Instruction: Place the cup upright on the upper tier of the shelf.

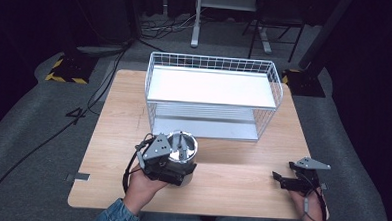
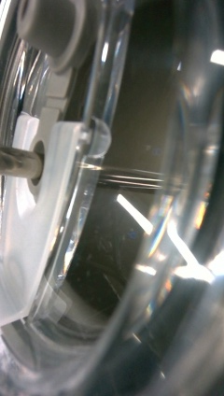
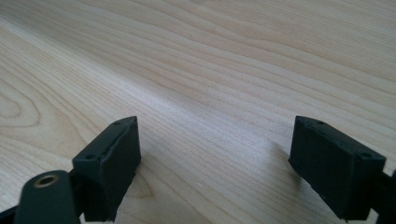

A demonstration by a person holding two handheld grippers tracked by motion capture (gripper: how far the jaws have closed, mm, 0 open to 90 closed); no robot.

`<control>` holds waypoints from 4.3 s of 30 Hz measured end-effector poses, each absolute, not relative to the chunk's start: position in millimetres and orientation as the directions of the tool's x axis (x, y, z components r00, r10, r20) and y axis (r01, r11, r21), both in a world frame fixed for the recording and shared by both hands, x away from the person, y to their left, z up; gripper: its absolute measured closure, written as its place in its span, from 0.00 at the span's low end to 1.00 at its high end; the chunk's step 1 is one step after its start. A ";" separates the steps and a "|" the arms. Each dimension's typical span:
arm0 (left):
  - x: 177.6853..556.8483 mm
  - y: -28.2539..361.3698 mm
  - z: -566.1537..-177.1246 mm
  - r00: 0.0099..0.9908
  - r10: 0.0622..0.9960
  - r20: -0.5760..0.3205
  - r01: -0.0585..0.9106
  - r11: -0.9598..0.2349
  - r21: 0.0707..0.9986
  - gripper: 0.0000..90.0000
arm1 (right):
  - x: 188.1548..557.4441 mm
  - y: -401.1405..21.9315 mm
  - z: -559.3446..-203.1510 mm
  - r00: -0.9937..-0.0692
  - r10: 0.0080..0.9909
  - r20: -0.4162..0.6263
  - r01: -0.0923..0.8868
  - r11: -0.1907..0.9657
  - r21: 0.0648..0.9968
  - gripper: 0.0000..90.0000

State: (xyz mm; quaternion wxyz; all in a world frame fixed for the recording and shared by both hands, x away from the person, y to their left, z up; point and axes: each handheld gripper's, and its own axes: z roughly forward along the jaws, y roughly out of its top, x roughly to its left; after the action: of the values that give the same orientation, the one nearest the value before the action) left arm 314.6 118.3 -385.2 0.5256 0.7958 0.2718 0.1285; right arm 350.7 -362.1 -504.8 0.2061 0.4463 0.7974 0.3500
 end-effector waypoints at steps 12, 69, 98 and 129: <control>327.5 124.0 -354.7 0.834 0.542 -0.104 0.291 -0.272 0.917 0.04 | 350.7 -362.2 -504.8 -0.514 0.857 -0.012 0.571 0.353 0.741 0.19; 415.2 94.3 -218.0 0.802 0.594 -0.062 0.218 -0.196 0.956 0.04 | 349.8 -361.1 -504.7 -0.506 0.862 -0.033 0.562 0.359 0.745 0.19; 499.6 69.6 -201.4 0.697 0.711 -0.087 0.253 -0.132 0.958 0.04 | 349.4 -360.7 -504.6 -0.507 0.861 -0.033 0.560 0.359 0.747 0.19; 538.6 50.6 -244.4 0.638 0.766 -0.085 0.335 -0.176 0.926 0.04 | 348.3 -359.6 -504.6 -0.513 0.857 -0.051 0.545 0.371 0.752 0.20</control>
State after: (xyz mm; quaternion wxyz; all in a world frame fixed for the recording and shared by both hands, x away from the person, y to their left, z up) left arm 538.6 50.6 -244.4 0.5228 0.7386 0.3725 0.2059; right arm 348.3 -359.6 -504.6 0.2240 0.4398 0.7969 0.3482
